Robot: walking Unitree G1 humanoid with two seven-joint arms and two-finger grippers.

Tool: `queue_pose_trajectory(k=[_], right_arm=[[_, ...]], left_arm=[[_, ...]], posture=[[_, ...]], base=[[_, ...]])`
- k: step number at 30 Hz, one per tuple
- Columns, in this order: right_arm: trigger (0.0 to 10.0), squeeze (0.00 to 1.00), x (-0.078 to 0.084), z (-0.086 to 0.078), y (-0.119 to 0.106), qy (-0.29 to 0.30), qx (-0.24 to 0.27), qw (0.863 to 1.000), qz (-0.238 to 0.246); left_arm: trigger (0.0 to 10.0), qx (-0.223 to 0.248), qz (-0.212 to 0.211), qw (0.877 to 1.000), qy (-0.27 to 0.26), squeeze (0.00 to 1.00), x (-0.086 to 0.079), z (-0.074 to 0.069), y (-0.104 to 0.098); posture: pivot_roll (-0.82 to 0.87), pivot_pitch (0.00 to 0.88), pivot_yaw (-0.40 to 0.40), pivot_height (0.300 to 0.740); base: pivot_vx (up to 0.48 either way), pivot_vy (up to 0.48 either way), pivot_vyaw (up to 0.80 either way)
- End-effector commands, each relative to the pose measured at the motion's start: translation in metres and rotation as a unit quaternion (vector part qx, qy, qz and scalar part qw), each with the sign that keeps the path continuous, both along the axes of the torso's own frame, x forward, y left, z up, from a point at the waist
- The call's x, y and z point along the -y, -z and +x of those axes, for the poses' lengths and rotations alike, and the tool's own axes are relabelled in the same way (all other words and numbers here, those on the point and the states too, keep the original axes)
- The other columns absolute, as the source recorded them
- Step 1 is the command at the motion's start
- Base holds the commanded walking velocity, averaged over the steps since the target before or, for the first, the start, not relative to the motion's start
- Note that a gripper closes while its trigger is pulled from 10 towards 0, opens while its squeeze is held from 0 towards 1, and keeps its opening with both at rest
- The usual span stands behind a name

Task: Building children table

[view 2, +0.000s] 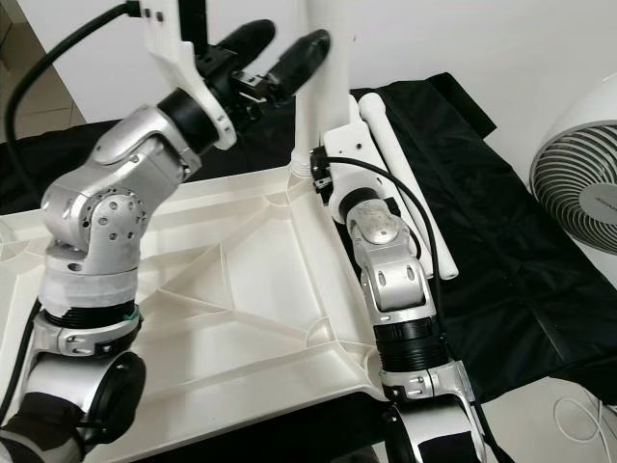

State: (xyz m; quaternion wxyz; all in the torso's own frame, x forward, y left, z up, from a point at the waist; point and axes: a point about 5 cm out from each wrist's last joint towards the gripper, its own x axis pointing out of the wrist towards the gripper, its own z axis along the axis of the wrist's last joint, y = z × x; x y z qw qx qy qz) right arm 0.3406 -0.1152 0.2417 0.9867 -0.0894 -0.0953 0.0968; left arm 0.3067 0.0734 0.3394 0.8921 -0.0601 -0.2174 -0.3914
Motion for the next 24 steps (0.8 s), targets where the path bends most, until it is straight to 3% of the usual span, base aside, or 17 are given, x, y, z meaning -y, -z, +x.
queue_pose_trajectory(k=[1,3,5,10,13,15,19,20,22,23,24], right_arm=[[10.0,0.00,0.002,-0.001,-0.004,-0.003,0.013,0.999,0.030],[10.0,0.00,0.003,-0.002,-0.005,-0.007,0.019,0.999,0.048],[10.0,0.00,0.004,-0.002,-0.004,-0.009,0.014,0.997,0.071],[10.0,0.00,0.006,-0.001,0.000,-0.007,0.007,0.997,0.081],[10.0,0.00,0.008,0.000,0.001,-0.001,0.006,0.996,0.085],[10.0,0.00,0.013,0.002,0.002,0.006,0.003,0.996,0.088],[10.0,0.00,0.015,0.003,0.002,0.006,0.002,0.996,0.088],[10.0,0.00,0.016,0.004,0.002,0.006,0.002,0.996,0.085],[10.0,0.00,0.016,0.004,0.002,0.006,0.002,0.996,0.085],[10.0,0.00,0.018,0.004,0.002,0.006,0.002,0.997,0.082],[10.0,0.00,0.018,0.004,0.002,0.006,0.002,0.997,0.082]], left_arm=[[10.0,0.003,0.021,1.000,-0.015,0.00,-0.006,0.004,0.006],[10.0,0.000,0.035,0.999,-0.036,0.00,-0.014,0.008,0.011],[10.0,-0.012,0.048,0.995,-0.082,0.00,-0.033,0.016,0.021],[10.0,-0.029,0.059,0.991,-0.116,0.00,-0.052,0.020,0.033],[10.0,-0.030,0.079,0.990,-0.116,0.00,-0.055,0.018,0.040],[10.0,-0.027,0.124,0.988,-0.091,0.00,-0.055,0.012,0.054],[10.0,-0.023,0.146,0.986,-0.075,0.00,-0.054,0.008,0.060],[10.0,-0.017,0.191,0.980,-0.053,0.00,-0.050,0.004,0.071],[10.0,-0.017,0.191,0.980,-0.053,0.00,-0.050,0.004,0.071],[10.0,-0.014,0.236,0.971,-0.029,0.00,-0.045,-0.001,0.084],[10.0,-0.014,0.236,0.971,-0.029,0.00,-0.045,-0.001,0.084]], posture=[[-0.05,0.088,0.052,0.740],[-0.05,0.086,0.053,0.740],[-0.05,0.092,0.056,0.740],[-0.04,0.101,0.054,0.740],[-0.04,0.109,0.050,0.740],[-0.04,0.119,0.046,0.740],[-0.04,0.119,0.046,0.740],[-0.04,0.128,0.043,0.740],[-0.04,0.128,0.043,0.740],[-0.04,0.128,0.043,0.740],[-0.04,0.128,0.043,0.740]], base=[[0.000,0.000,0.00],[0.000,0.000,0.00],[0.000,0.000,0.00],[0.000,0.000,0.00],[0.000,0.000,0.00],[0.000,0.000,0.00],[0.000,0.000,0.00],[0.000,0.000,0.00],[0.000,0.000,0.00],[0.000,0.000,0.00],[0.000,0.000,0.00]])
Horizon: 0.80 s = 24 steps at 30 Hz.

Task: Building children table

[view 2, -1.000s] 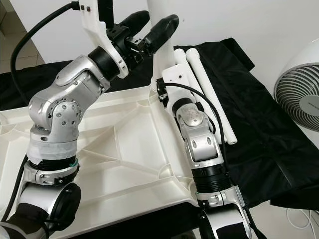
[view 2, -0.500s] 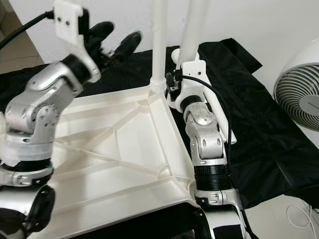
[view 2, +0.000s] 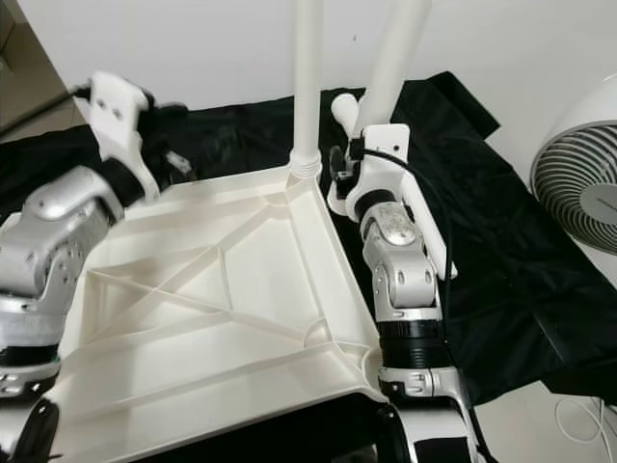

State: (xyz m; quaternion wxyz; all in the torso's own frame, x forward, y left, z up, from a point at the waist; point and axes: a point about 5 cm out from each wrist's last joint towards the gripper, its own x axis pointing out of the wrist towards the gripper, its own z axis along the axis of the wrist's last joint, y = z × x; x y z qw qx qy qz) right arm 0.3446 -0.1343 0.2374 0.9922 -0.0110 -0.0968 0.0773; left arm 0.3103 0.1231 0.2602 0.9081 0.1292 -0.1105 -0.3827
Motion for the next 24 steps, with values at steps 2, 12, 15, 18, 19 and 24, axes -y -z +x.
queue_pose_trajectory(k=[2,12,15,18,19,24], right_arm=[[10.0,0.00,0.000,0.000,-0.002,-0.006,0.008,1.000,0.000],[10.0,0.00,0.001,-0.011,-0.008,-0.040,0.048,0.998,-0.004],[10.0,0.00,0.002,-0.016,-0.002,-0.051,0.049,0.997,-0.017],[10.0,0.00,0.003,-0.016,0.000,-0.052,0.047,0.997,-0.019],[10.0,0.00,0.004,-0.016,0.001,-0.051,0.045,0.997,-0.020],[10.0,0.00,0.008,-0.015,0.002,-0.049,0.045,0.998,-0.024]], left_arm=[[10.0,0.001,0.054,0.998,0.042,0.00,0.009,-0.008,0.013],[10.0,-0.028,0.098,0.991,0.091,0.00,0.023,-0.024,0.037],[10.0,-0.037,0.111,0.989,0.092,0.00,0.021,-0.030,0.050],[10.0,-0.036,0.114,0.988,0.095,0.00,0.020,-0.032,0.053],[10.0,-0.046,0.112,0.988,0.098,0.00,0.018,-0.034,0.057],[10.0,-0.067,0.120,0.983,0.119,0.00,0.011,-0.047,0.068]], posture=[[-0.04,0.132,0.045,0.740],[-0.05,0.133,0.050,0.740],[-0.04,0.134,0.047,0.740],[-0.04,0.134,0.047,0.740],[-0.04,0.134,0.047,0.740],[-0.04,0.137,0.045,0.740]], base=[[0.000,0.000,0.00],[0.000,0.000,0.00],[0.000,0.000,0.00],[0.000,0.000,0.00],[0.000,0.000,0.00],[0.000,0.000,0.00]])
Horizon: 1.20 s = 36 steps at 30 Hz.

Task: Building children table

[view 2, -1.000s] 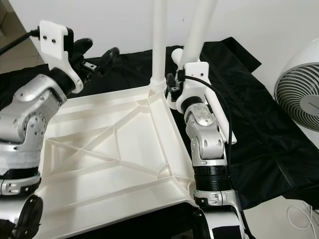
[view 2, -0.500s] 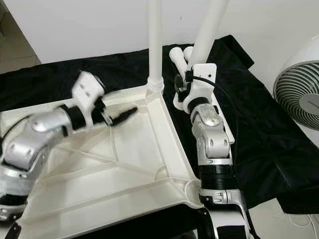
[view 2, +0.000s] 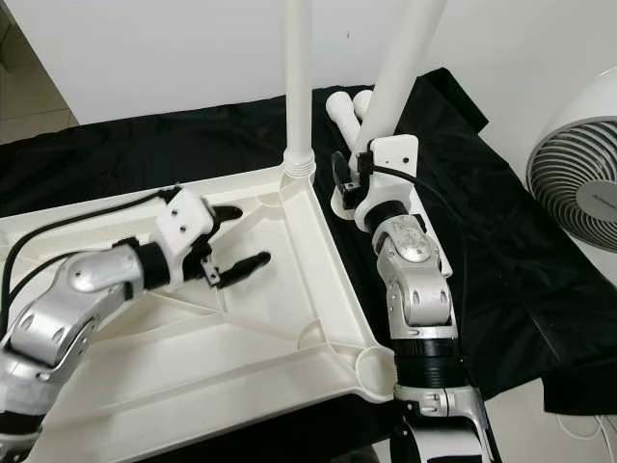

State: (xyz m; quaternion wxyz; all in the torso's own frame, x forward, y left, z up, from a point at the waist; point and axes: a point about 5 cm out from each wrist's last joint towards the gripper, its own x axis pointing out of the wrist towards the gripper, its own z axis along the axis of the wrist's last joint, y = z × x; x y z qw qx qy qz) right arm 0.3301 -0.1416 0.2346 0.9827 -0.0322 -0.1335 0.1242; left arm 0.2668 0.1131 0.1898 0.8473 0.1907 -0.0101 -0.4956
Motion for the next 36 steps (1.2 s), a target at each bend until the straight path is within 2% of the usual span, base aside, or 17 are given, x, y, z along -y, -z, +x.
queue_pose_trajectory(k=[1,5,15,18,20,21,22,23,24,25,26,28,31,33,35,36], right_arm=[[10.0,0.00,0.002,0.001,-0.002,-0.002,0.007,1.000,-0.003],[10.0,0.00,0.003,0.001,-0.002,-0.001,0.008,1.000,-0.005],[10.0,0.00,0.011,0.001,-0.003,0.003,0.013,1.000,-0.016],[10.0,0.00,0.011,0.002,-0.004,0.003,0.014,1.000,-0.017],[10.0,0.00,0.012,0.002,-0.004,0.003,0.015,1.000,-0.018],[10.0,0.00,0.012,0.002,-0.005,0.003,0.015,1.000,-0.018],[10.0,0.00,0.012,0.002,-0.005,0.004,0.016,1.000,-0.018],[10.0,0.00,0.012,0.002,-0.005,0.004,0.017,1.000,-0.018],[10.0,0.00,0.012,0.002,-0.005,0.004,0.017,1.000,-0.018],[10.0,0.00,0.012,0.002,-0.005,0.004,0.017,1.000,-0.017],[10.0,0.00,0.012,0.001,-0.005,0.004,0.018,1.000,-0.017],[10.0,0.00,0.012,0.001,-0.006,0.004,0.018,1.000,-0.017],[10.0,0.00,0.012,0.000,-0.005,0.006,0.017,1.000,-0.016],[10.0,0.00,0.013,-0.001,-0.004,0.009,0.017,1.000,-0.016],[10.0,0.00,0.013,-0.001,-0.004,0.009,0.017,1.000,-0.016],[10.0,0.00,0.014,-0.001,-0.003,0.010,0.016,1.000,-0.015]], left_arm=[[10.0,0.004,0.010,1.000,0.019,0.00,-0.002,-0.006,-0.002],[10.0,0.002,0.017,1.000,0.025,0.00,-0.003,-0.008,-0.002],[10.0,-0.015,0.079,0.994,0.072,0.00,-0.003,-0.024,0.008],[10.0,-0.011,0.075,0.995,0.069,0.00,0.000,-0.025,0.009],[10.0,-0.008,0.064,0.996,0.062,0.00,0.001,-0.023,0.007],[10.0,0.000,0.028,0.999,0.036,0.00,0.001,-0.016,0.001],[10.0,0.005,-0.030,0.999,-0.024,0.00,-0.004,-0.001,-0.008],[10.0,0.009,-0.070,0.995,-0.071,0.00,-0.012,0.011,-0.014],[10.0,0.009,-0.070,0.995,-0.071,0.00,-0.012,0.011,-0.014],[10.0,0.018,-0.097,0.989,-0.107,0.00,-0.019,0.018,-0.018],[10.0,0.008,-0.115,0.984,-0.133,0.00,-0.026,0.023,-0.017],[10.0,0.000,-0.122,0.982,-0.144,0.00,-0.030,0.024,-0.016],[10.0,-0.013,-0.106,0.982,-0.159,0.00,-0.040,0.022,-0.004],[10.0,-0.011,-0.084,0.987,-0.137,0.00,-0.046,0.011,0.005],[10.0,-0.011,-0.084,0.987,-0.137,0.00,-0.046,0.011,0.005],[10.0,-0.018,-0.064,0.991,-0.114,0.00,-0.047,0.002,0.012]], posture=[[-0.04,0.138,0.043,0.740],[-0.04,0.138,0.043,0.740],[-0.04,0.140,0.041,0.740],[-0.05,0.138,0.038,0.740],[-0.05,0.138,0.038,0.740],[-0.05,0.136,0.042,0.740],[-0.05,0.136,0.042,0.740],[-0.05,0.136,0.045,0.740],[-0.05,0.136,0.045,0.740],[-0.05,0.136,0.045,0.740],[-0.06,0.139,0.048,0.740],[-0.06,0.139,0.048,0.740],[-0.06,0.143,0.055,0.740],[-0.06,0.147,0.058,0.740],[-0.06,0.147,0.058,0.740],[-0.06,0.147,0.058,0.740]], base=[[0.000,0.000,0.00],[0.000,0.000,0.00],[0.000,0.000,0.00],[0.000,0.000,0.00],[0.000,0.000,0.00],[0.000,0.000,0.00],[0.000,0.000,0.00],[0.000,0.000,0.00],[0.000,0.000,0.00],[0.000,0.000,0.00],[0.000,0.000,0.00],[0.000,0.000,0.00],[0.000,0.000,0.00],[0.000,0.000,0.00],[0.000,0.000,0.00],[0.000,0.000,0.00]])
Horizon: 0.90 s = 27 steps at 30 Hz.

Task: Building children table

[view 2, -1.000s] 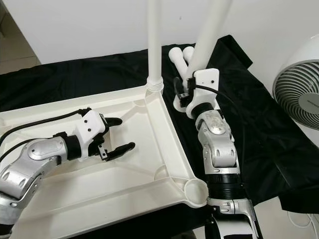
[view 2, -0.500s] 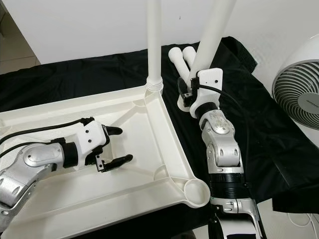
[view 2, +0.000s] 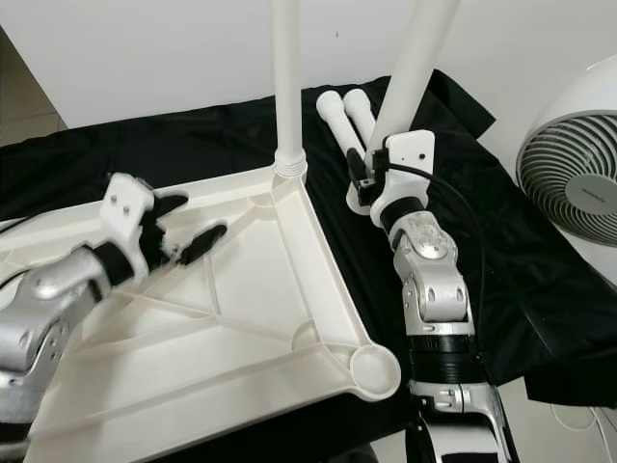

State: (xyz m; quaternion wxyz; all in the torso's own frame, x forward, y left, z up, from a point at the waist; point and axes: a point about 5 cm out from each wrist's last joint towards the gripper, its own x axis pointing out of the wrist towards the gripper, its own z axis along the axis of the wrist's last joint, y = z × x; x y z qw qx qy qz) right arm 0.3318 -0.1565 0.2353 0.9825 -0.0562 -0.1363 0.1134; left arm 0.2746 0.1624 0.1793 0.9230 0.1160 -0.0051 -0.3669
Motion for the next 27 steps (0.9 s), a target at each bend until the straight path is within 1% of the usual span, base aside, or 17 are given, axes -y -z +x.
queue_pose_trajectory(k=[1,2,3,4,8,9,10,11,14,16,19,20,21,22,23,26,27], right_arm=[[10.0,0.00,0.000,-0.003,-0.002,-0.003,0.010,1.000,0.006],[10.0,0.00,0.000,-0.003,-0.002,-0.003,0.010,1.000,0.006],[10.0,0.00,0.000,-0.003,-0.002,-0.003,0.010,1.000,0.006],[10.0,0.00,0.001,-0.003,-0.002,-0.001,0.010,1.000,0.006],[10.0,0.00,0.001,-0.003,-0.002,0.000,0.010,1.000,0.005],[10.0,0.00,0.001,-0.003,-0.001,0.001,0.010,1.000,0.006],[10.0,0.00,0.001,-0.003,-0.001,0.001,0.009,1.000,0.006],[10.0,0.00,0.001,-0.003,-0.001,0.001,0.009,1.000,0.006],[10.0,0.00,0.001,-0.003,0.001,0.000,0.007,1.000,0.007],[10.0,0.00,0.000,-0.003,0.001,-0.002,0.006,1.000,0.007],[10.0,0.00,0.000,-0.003,0.002,-0.003,0.005,1.000,0.005],[10.0,0.00,0.000,-0.003,0.002,-0.003,0.005,1.000,0.005],[10.0,0.00,-0.001,-0.003,0.002,-0.004,0.005,1.000,0.005],[10.0,0.00,-0.001,-0.003,0.003,-0.005,0.004,1.000,0.004],[10.0,0.00,-0.001,-0.003,0.003,-0.006,0.003,1.000,0.004],[10.0,0.00,-0.001,-0.003,0.004,-0.006,0.003,1.000,0.004],[10.0,0.00,-0.001,-0.003,0.004,-0.006,0.003,1.000,0.004]], left_arm=[[10.0,-0.020,0.032,0.998,0.046,0.00,-0.001,-0.012,0.012],[10.0,-0.035,0.045,0.997,0.051,0.00,-0.004,-0.017,0.019],[10.0,-0.035,0.045,0.997,0.051,0.00,-0.004,-0.017,0.019],[10.0,-0.044,0.070,0.995,0.062,0.00,-0.008,-0.024,0.028],[10.0,-0.042,0.076,0.994,0.065,0.00,-0.008,-0.027,0.030],[10.0,-0.054,0.072,0.994,0.067,0.00,-0.010,-0.031,0.031],[10.0,-0.059,0.078,0.992,0.076,0.00,-0.011,-0.036,0.032],[10.0,-0.059,0.078,0.992,0.076,0.00,-0.011,-0.036,0.032],[10.0,-0.075,0.072,0.989,0.103,0.00,-0.006,-0.047,0.033],[10.0,-0.085,0.063,0.989,0.106,0.00,-0.005,-0.049,0.035],[10.0,-0.079,0.018,0.991,0.107,0.00,-0.004,-0.050,0.024],[10.0,-0.079,0.018,0.991,0.107,0.00,-0.004,-0.050,0.024],[10.0,-0.076,0.002,0.991,0.114,0.00,-0.002,-0.051,0.019],[10.0,-0.071,-0.050,0.989,0.118,0.00,0.001,-0.052,0.006],[10.0,-0.069,-0.060,0.988,0.123,0.00,0.001,-0.053,0.002],[10.0,-0.067,-0.054,0.988,0.125,0.00,0.003,-0.054,0.001],[10.0,-0.072,-0.037,0.987,0.141,0.00,0.007,-0.060,0.003]], posture=[[-0.06,0.149,0.063,0.740],[-0.06,0.149,0.063,0.740],[-0.06,0.149,0.063,0.740],[-0.05,0.150,0.066,0.740],[-0.05,0.150,0.066,0.740],[-0.05,0.152,0.071,0.740],[-0.04,0.153,0.070,0.740],[-0.04,0.153,0.070,0.740],[-0.04,0.153,0.066,0.740],[-0.04,0.151,0.066,0.740],[-0.04,0.150,0.063,0.740],[-0.04,0.150,0.063,0.740],[-0.04,0.148,0.063,0.740],[-0.05,0.145,0.062,0.740],[-0.05,0.145,0.062,0.740],[-0.05,0.145,0.062,0.740],[-0.05,0.138,0.060,0.740]], base=[[0.000,0.000,0.00],[0.000,0.000,0.00],[0.000,0.000,0.00],[0.000,0.000,0.00],[0.000,0.000,0.00],[0.000,0.000,0.00],[0.000,0.000,0.00],[0.000,0.000,0.00],[0.000,0.000,0.00],[0.000,0.000,0.00],[0.000,0.000,0.00],[0.000,0.000,0.00],[0.000,0.000,0.00],[0.000,0.000,0.00],[0.000,0.000,0.00],[0.000,0.000,0.00],[0.000,0.000,0.00]])
